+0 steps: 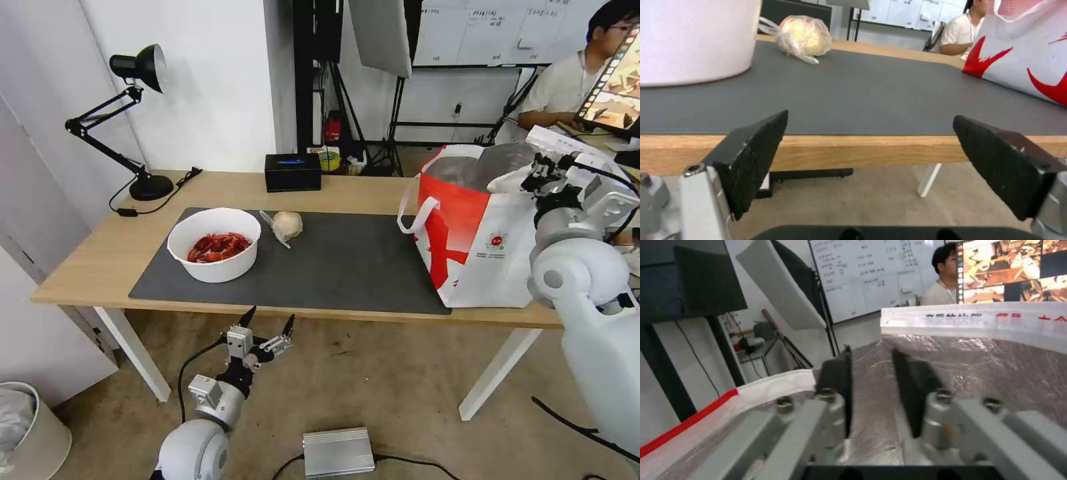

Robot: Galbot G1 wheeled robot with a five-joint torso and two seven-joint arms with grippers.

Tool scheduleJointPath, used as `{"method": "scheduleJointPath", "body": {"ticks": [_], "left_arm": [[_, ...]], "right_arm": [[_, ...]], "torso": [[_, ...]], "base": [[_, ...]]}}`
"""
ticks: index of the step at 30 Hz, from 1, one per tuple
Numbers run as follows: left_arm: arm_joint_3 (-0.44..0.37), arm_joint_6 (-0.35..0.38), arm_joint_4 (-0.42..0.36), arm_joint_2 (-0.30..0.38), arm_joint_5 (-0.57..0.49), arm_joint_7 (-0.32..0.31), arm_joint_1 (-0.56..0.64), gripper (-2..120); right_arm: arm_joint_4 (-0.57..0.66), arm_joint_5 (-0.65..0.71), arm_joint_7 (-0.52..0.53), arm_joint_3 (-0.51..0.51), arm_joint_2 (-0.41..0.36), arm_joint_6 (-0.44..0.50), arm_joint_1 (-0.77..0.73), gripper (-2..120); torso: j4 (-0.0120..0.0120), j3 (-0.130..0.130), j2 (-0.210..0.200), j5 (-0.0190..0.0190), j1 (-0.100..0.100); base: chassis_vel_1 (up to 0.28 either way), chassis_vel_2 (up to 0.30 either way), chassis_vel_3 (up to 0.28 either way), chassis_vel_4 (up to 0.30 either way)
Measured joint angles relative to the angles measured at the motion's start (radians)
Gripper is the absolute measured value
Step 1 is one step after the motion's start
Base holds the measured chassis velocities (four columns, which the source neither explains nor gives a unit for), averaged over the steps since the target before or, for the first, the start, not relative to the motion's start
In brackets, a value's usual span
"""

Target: Pick up the trash from the table and place it into the takeout bag.

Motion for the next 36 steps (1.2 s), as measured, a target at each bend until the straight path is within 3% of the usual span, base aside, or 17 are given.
{"method": "scheduleJointPath", "body": {"ticks": [13,16,17,20,28,36], "left_arm": [[-0.002,0.000,-0.005,-0.002,0.006,0.001,0.004,100],[-0.004,0.000,-0.007,-0.003,0.006,0.001,0.008,100],[-0.004,0.000,-0.007,-0.003,0.006,0.001,0.008,100],[-0.006,-0.001,-0.007,-0.003,0.007,0.002,0.008,100],[-0.004,-0.006,-0.013,-0.004,0.012,0.003,0.015,100],[-0.015,-0.014,-0.018,-0.003,0.013,0.001,0.016,100]], "right_arm": [[0.029,-0.002,-0.042,0.001,0.009,0.046,-0.018,71],[0.033,-0.011,-0.091,0.001,0.008,0.101,-0.023,86],[0.033,-0.011,-0.091,0.001,0.008,0.101,-0.023,86],[0.044,-0.017,-0.174,0.000,0.007,0.194,-0.032,99],[0.069,-0.078,-0.393,-0.046,0.037,0.397,-0.070,100],[0.077,-0.205,-0.520,-0.091,0.080,0.499,-0.144,100]], "torso": [[0.0000,0.000,0.000,0.0000,0.000],[0.0000,0.000,0.000,0.0000,0.000],[0.0000,0.000,0.000,0.0000,0.000],[-0.0001,0.000,0.000,-0.0001,0.000],[0.0000,0.000,0.000,-0.0001,0.000],[0.0001,0.000,0.000,-0.0002,0.000]], "base": [[0.000,0.000,0.000,0.000],[0.000,0.000,0.000,0.000],[0.000,0.000,0.000,0.000],[0.000,0.000,0.000,0.000],[0.000,0.000,0.000,0.000],[0.000,0.000,0.000,0.000]]}}
